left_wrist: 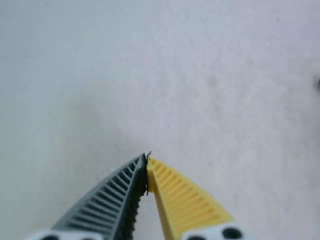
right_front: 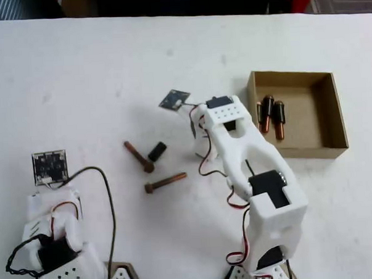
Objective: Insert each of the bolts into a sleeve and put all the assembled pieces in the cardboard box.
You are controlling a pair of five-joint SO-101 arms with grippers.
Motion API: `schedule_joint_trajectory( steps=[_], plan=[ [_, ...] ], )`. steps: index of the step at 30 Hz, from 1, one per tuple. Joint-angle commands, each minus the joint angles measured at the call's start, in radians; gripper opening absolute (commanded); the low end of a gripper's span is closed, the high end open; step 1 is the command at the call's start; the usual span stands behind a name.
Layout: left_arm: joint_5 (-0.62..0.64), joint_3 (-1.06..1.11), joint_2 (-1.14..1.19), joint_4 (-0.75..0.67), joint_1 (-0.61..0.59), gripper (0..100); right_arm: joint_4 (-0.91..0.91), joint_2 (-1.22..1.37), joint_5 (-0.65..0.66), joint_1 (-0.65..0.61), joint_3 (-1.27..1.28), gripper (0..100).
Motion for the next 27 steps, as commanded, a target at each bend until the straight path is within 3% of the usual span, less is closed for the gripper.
schedule_joint_trajectory(
  steps=[1, 10, 15, 20, 27],
  plan=[
    [-0.009, -0.006, -0.008, -0.028, -0.002, 2, -0.01, -0.053, 0.014, 0.001, 0.005, 12.4],
    [-0.009, -0.006, -0.008, -0.028, -0.002, 2, -0.073, 0.024, 0.014, 0.001, -0.006, 11.9],
    [-0.009, -0.006, -0.008, -0.028, -0.002, 2, -0.073, 0.024, 0.014, 0.001, -0.018, 1.2],
    [-0.009, -0.006, -0.008, -0.028, -0.002, 2, -0.062, 0.019, 0.012, 0.01, -0.023, 1.7],
    [-0.009, -0.006, -0.008, -0.028, -0.002, 2, 0.03, -0.16, 0.005, 0.008, -0.02, 1.7]
  ],
)
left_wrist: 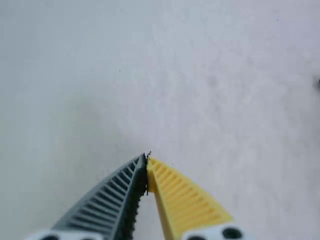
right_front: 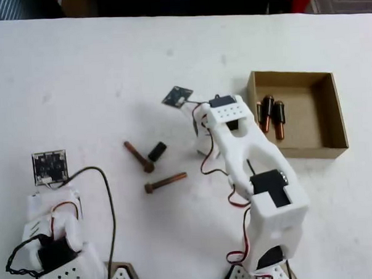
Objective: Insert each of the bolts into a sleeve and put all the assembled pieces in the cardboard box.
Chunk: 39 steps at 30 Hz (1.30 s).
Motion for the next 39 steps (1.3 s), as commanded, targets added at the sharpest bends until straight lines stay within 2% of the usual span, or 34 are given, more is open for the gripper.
schedule_joint_trajectory(
  steps=[1, 13, 16, 19, 29, 31, 35, 39],
  plan=[
    [-0.009, -0.006, -0.008, -0.028, -0.002, 2, 0.059, -0.163, 0.005, 0.005, -0.021, 1.7],
    [-0.005, -0.006, -0.008, -0.031, -0.002, 2, 0.302, -0.648, 0.003, 0.005, -0.017, 1.7],
    [-0.005, 0.025, -0.008, -0.081, -0.001, 2, 0.315, -0.766, -0.012, 0.002, 0.034, 1.7],
    [-0.003, 0.049, -0.007, -0.149, -0.002, 2, 0.286, -0.886, -0.092, -0.001, 0.118, 1.7],
    [-0.002, 0.048, -0.007, -0.15, -0.002, 2, 0.14, -1.216, -0.14, 0.001, 0.457, 1.7],
    [-0.002, 0.048, -0.007, -0.149, 0.001, 2, 0.101, -1.274, -0.193, 0.004, 0.526, 1.7],
    [-0.008, 0.048, -0.007, -0.127, 0.077, 2, 0.03, -1.38, -0.272, 0.004, 0.643, 1.7],
    [-0.009, 0.04, -0.007, -0.094, 0.147, 2, -0.013, -1.461, -0.278, 0.005, 0.743, 1.7]
  ],
)
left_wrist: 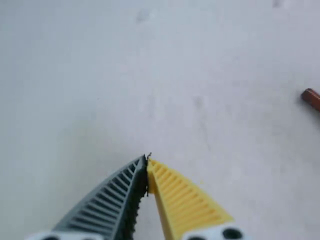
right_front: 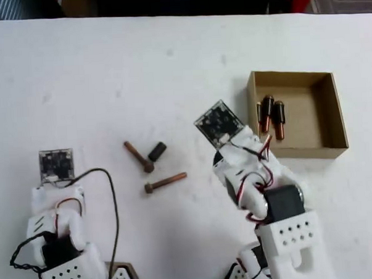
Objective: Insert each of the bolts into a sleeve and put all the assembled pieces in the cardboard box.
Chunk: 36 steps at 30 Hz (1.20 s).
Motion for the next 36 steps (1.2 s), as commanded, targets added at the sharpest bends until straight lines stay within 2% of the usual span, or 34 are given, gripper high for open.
schedule_joint_trajectory(
  steps=[1, 4, 7, 11, 18, 26, 29, 36],
  plan=[
    [-0.014, -0.014, -0.008, 0.028, 0.059, 2, -0.048, -0.081, -0.015, 0.007, 0.058, 1.7],
    [-0.104, -0.064, -0.008, 0.121, 0.068, 2, -0.087, -0.131, -0.083, 0.019, 0.138, 1.7],
    [-0.127, -0.1, -0.008, 0.187, 0.068, 2, -0.15, -0.183, -0.133, 0.048, 0.21, 1.7],
    [-0.183, -0.104, -0.008, 0.189, 0.084, 2, -0.188, -0.26, -0.141, 0.087, 0.296, 1.7],
    [-0.316, -0.181, -0.005, 0.21, 0.223, 2, -0.223, -0.397, -0.143, 0.154, 0.433, 1.7],
    [-0.368, -0.295, -0.004, 0.341, 0.318, 2, -0.223, -0.615, -0.143, 0.196, 0.565, 1.7],
    [-0.385, -0.313, -0.002, 0.345, 0.325, 2, -0.222, -0.696, -0.143, 0.196, 0.606, 1.7],
    [-0.431, -0.321, -0.002, 0.345, 0.325, 2, -0.226, -0.685, -0.143, 0.193, 0.621, 1.7]
  ],
)
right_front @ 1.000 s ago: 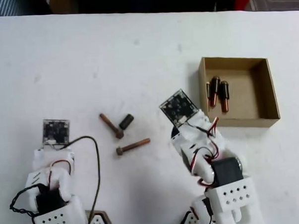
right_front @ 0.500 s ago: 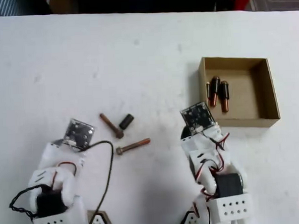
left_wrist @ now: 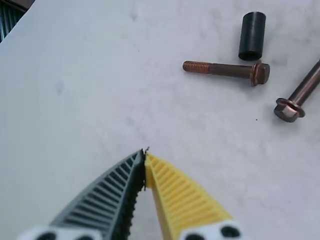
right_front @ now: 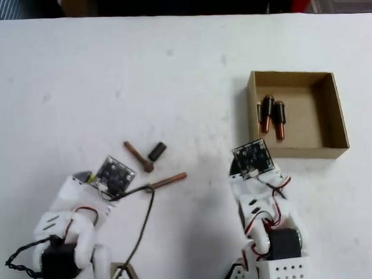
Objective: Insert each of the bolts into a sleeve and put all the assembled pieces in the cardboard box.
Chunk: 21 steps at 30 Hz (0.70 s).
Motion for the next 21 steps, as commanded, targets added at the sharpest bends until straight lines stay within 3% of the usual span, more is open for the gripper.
schedule_joint_trajectory(
  steps=[1, 8, 21],
  plan=[
    [-0.011, -0.054, 0.015, 0.002, 0.018, 2, -0.019, -0.018, -0.012, 0.007, -0.003, 1.7],
    [-0.008, -0.129, 0.093, 0.011, 0.044, 2, -0.067, -0.019, -0.078, 0.007, 0.035, 1.7],
    [-0.012, -0.535, 0.816, 0.015, 0.211, 2, -0.061, -0.019, -0.078, 0.007, 0.038, 1.7]
  ],
)
